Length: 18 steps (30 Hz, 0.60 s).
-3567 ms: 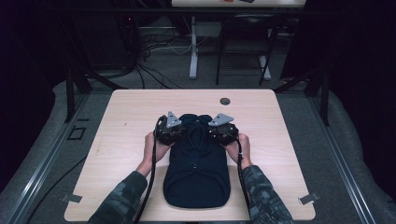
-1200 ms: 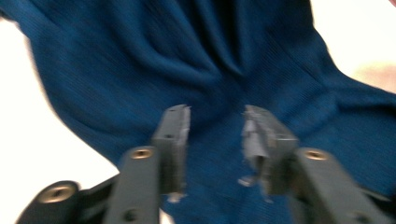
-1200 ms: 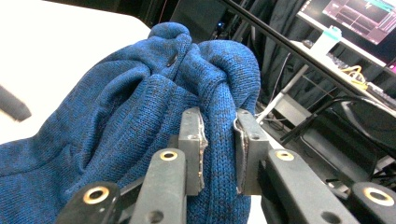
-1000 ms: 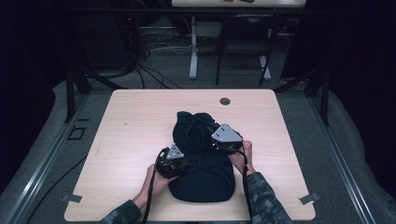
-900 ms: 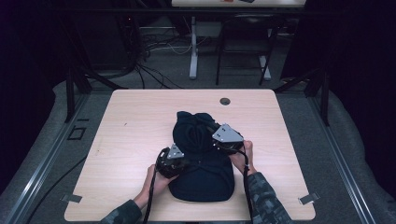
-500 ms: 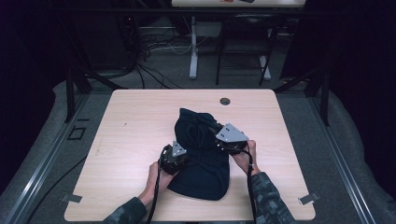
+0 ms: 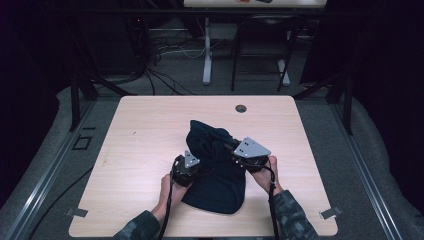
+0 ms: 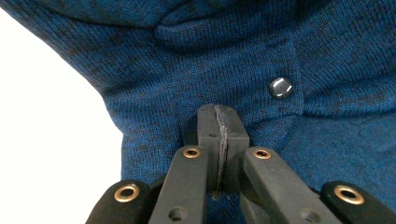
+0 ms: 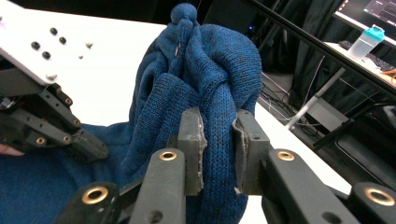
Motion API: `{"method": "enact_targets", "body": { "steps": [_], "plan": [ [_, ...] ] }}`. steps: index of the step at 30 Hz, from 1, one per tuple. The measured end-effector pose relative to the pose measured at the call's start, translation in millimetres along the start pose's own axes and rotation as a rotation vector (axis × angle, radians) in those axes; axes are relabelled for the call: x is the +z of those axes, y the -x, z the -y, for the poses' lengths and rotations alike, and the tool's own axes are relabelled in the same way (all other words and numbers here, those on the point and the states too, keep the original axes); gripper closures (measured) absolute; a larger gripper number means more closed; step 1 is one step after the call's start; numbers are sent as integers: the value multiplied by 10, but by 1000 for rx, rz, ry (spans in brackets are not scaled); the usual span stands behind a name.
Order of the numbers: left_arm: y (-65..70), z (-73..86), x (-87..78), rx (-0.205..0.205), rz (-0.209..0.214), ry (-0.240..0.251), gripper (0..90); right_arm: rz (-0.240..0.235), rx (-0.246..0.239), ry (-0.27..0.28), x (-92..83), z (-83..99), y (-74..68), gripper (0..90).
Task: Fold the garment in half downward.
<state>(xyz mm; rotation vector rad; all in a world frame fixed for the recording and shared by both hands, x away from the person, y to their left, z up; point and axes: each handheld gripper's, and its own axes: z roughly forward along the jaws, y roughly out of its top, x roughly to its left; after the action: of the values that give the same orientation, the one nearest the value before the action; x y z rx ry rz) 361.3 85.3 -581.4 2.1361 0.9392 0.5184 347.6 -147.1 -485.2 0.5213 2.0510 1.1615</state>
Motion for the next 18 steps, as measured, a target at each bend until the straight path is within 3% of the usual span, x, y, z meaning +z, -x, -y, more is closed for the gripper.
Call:
{"method": "enact_targets", "body": {
  "steps": [5,10,15,18],
  "plan": [
    [28,-47,77,-35,-19,16,900,10,17,-21,16,42,45,751],
    [-41,-39,22,-74,23,31,888,1,37,-24,-2,88,72,751],
    [-57,-70,-174,-63,42,79,888,2,26,-16,-45,103,38,750],
    [-43,-35,-222,-50,110,45,823,5,15,-8,-70,125,11,751]
  ]
}}
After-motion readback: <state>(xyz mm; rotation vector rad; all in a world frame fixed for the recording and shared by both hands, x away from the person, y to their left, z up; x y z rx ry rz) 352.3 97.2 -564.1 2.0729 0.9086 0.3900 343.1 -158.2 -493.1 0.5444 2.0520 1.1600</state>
